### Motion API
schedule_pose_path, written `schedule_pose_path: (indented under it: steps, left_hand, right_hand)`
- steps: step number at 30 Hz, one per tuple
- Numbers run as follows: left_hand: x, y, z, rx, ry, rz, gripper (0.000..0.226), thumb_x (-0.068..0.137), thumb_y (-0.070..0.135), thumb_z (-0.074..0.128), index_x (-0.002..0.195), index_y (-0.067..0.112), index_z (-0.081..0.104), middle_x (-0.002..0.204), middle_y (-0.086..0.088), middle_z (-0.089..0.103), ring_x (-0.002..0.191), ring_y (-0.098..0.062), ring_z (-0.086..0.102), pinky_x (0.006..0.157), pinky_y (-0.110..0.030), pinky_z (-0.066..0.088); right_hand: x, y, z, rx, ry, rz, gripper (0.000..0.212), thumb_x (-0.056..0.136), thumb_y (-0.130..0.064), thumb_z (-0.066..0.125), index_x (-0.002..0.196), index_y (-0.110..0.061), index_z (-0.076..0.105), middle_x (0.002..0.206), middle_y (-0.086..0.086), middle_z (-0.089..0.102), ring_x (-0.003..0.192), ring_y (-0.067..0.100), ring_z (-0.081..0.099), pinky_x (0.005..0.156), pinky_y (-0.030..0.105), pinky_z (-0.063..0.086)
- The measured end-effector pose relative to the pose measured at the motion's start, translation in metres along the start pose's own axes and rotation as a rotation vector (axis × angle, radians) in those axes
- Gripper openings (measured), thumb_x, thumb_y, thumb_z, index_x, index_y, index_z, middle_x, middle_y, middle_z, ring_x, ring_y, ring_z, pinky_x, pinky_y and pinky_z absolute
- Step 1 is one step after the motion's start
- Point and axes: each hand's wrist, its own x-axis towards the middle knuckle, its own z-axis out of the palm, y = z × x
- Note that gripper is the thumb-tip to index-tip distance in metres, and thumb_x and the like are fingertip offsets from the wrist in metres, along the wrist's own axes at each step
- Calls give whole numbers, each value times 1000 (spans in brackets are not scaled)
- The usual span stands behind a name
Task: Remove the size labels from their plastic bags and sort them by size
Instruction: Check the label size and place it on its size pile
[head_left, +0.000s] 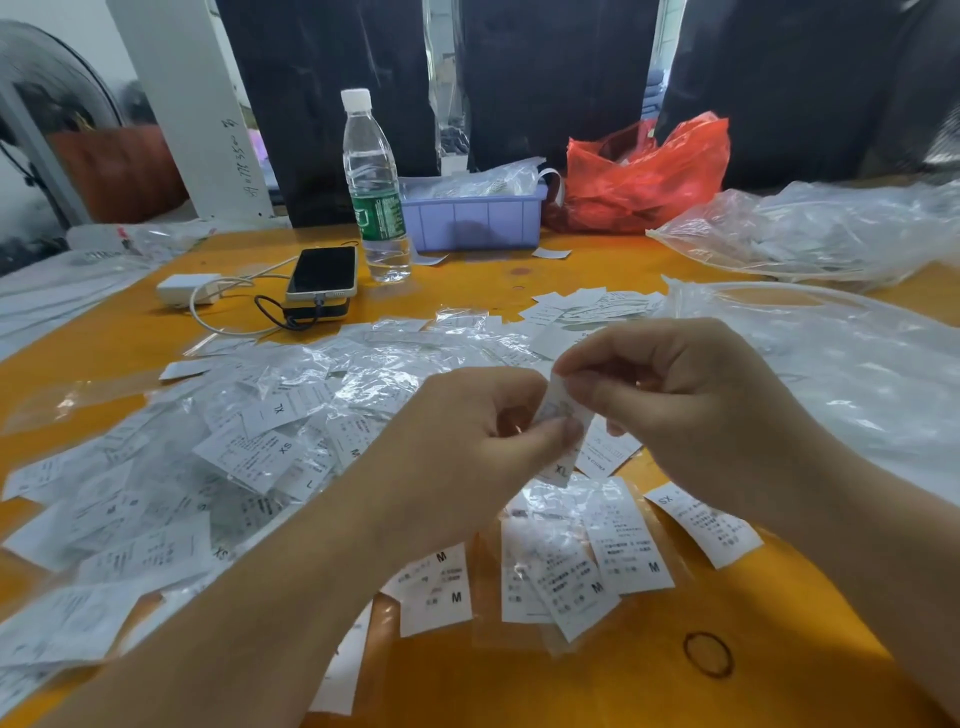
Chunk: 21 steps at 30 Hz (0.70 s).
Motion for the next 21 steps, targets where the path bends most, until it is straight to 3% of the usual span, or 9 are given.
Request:
schedule_pose_path:
  steps: [1,3,5,7,10,13,18,21]
  left_hand:
    - [0,0,0,-18,24,9,26,92,39,62,72,22,62,62,2,57,53,-8,49,50,-21,41]
    - [0,1,-2,-37,73,33,23,93,37,62,75,23,65,63,0,59,55,-16,51,49,-27,41]
    - [-1,5,-2,-55,126,36,14,92,33,63,81,27,68,69,2,66,62,-17,60,57,-32,49]
    - [-2,11,-1,-73,180,16,7,90,28,66,83,29,67,74,8,70,67,-10,66,61,-27,53]
    - [2,22,8,-71,205,-2,14,88,21,68,84,32,61,77,13,70,74,2,67,59,-15,54]
    - [8,35,21,-27,194,1,19,85,21,68,80,35,58,77,12,69,73,2,65,55,-17,52]
    - [22,61,41,43,60,-14,15,85,27,68,74,33,60,73,12,67,65,2,60,51,-9,43]
    - [31,71,54,44,50,-7,16,85,26,66,72,32,60,72,11,65,66,-1,59,54,-12,45]
  right_hand:
    - [-1,-1,1,-3,1,-8,17,87,-14,68,86,-30,74,72,-9,71,58,12,63,58,33,54]
    - [-3,-5,-1,-34,-3,-30,13,88,-18,66,89,-29,74,70,-4,70,58,19,63,57,39,52]
    - [-7,-11,-9,-175,-65,-40,15,92,-23,59,95,-25,74,69,-7,68,62,14,63,58,33,52]
    - [-11,-19,-22,-438,-132,-20,24,94,-29,50,101,-26,72,77,-12,67,68,7,62,60,25,51]
    - [-21,-25,-43,-717,-77,45,27,97,-19,48,114,-28,67,98,-4,70,85,18,65,74,37,55]
    - [-37,-25,-59,-851,-92,164,43,90,-4,51,122,-30,62,111,-4,67,97,22,63,81,38,55]
    - [-59,-8,-83,-1018,-198,372,37,86,-2,47,109,-27,61,111,-3,60,97,20,59,70,27,48]
    - [-65,5,-84,-1041,-275,409,19,87,-6,48,82,-24,53,89,-3,53,84,20,55,60,26,38]
